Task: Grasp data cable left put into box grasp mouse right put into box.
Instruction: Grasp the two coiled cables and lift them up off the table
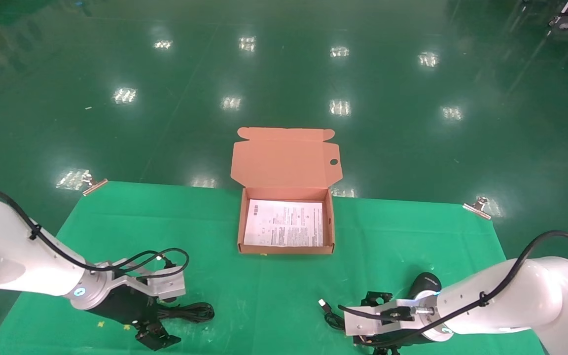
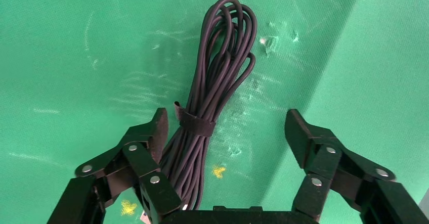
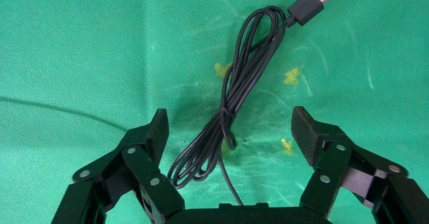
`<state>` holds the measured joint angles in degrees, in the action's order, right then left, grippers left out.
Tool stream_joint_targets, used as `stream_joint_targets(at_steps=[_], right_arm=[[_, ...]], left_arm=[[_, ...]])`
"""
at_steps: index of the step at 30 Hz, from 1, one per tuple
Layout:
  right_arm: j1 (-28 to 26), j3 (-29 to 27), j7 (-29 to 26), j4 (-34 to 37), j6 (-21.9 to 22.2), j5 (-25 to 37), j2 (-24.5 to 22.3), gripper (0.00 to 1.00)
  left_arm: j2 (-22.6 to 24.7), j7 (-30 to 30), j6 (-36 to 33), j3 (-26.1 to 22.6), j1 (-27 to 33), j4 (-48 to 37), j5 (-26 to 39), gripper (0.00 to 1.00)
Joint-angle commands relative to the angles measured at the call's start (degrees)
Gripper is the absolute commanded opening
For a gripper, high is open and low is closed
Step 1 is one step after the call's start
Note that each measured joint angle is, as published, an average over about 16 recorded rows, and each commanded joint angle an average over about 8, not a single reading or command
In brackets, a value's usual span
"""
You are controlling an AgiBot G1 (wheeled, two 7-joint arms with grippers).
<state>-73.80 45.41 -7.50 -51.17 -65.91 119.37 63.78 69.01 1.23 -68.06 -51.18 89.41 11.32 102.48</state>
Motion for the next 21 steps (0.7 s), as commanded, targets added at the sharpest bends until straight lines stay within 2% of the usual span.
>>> stream_joint_targets(at_steps=[1, 21], right_arm=[[-0.01, -0.01, -0.06, -0.17, -0.10, -0.04, -0.04, 0.00], [-0.11, -0.08, -0.27, -0.72, -0.44, -0.16, -0.17, 0.00]], left_arm=[[-0.02, -0.10, -0.13, -0.07, 0.00, 0.18, 0.06, 0.00], [-0.10, -0.46, -0.56, -0.24, 0.05, 0.83, 0.32, 0.00]])
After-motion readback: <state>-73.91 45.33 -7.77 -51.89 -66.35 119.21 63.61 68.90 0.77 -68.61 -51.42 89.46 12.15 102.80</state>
